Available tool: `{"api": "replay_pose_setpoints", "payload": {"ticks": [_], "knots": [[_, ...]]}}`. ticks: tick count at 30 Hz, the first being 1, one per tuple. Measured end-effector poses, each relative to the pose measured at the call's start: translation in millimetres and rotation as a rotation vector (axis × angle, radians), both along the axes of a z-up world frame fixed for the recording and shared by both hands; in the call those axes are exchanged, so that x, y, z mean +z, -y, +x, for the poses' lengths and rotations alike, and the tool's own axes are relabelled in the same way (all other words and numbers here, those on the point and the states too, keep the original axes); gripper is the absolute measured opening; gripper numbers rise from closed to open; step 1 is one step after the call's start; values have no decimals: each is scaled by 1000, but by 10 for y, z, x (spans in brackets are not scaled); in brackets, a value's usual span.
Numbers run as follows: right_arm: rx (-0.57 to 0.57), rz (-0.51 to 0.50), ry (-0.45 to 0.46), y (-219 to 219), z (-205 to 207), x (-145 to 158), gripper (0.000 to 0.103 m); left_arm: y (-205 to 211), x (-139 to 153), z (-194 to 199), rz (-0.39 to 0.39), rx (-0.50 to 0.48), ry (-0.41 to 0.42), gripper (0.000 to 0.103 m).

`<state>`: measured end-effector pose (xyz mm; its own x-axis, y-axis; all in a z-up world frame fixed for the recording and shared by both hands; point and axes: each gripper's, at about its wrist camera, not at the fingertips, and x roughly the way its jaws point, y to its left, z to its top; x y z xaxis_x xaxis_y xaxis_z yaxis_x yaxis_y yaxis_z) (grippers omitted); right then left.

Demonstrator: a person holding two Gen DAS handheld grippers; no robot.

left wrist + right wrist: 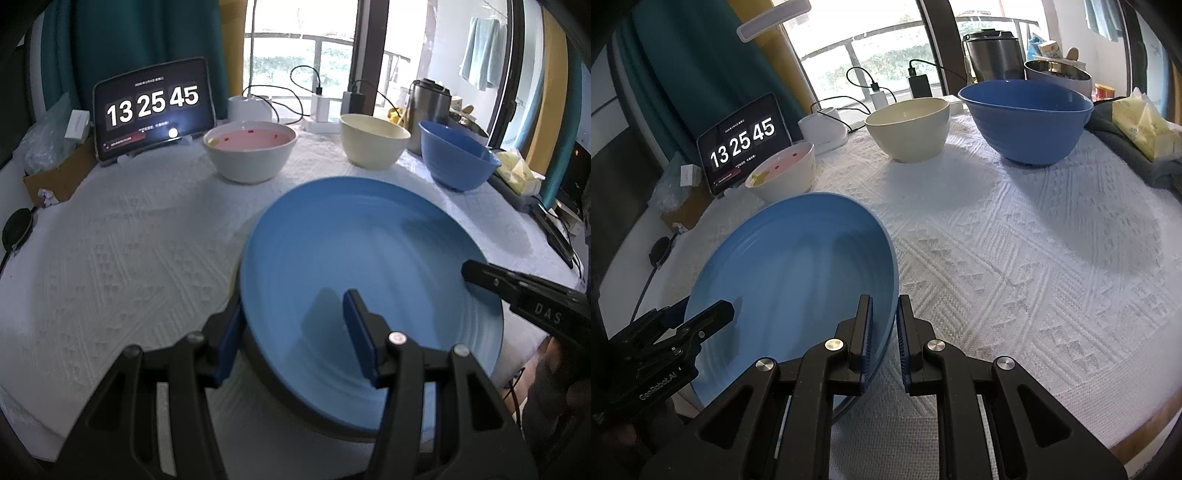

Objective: Organize plates and bowls

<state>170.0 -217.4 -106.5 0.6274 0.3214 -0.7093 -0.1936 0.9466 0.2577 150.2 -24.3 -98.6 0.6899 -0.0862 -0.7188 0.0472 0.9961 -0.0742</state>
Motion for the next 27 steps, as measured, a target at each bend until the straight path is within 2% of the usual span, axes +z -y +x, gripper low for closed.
{"api": "replay_pose_setpoints", "payload": {"ticks": [6,7,9,17,27], "knots": [[-4,0,2,11,-5,-1,14,-12,38,-35,30,16,18,55],[-3,2,0,12,-5,-5,14,-15,34,-31,30,17,15,56],[-2,2,-4,0,-9,-17,14,-11,26,-33,34,14,10,64],[-6,5,0,18,-9,3,14,1,46,-62,88,21,37,66],[-10,14,-5,40,-11,4,14,-176,97,-80,58,79,53,67]]}}
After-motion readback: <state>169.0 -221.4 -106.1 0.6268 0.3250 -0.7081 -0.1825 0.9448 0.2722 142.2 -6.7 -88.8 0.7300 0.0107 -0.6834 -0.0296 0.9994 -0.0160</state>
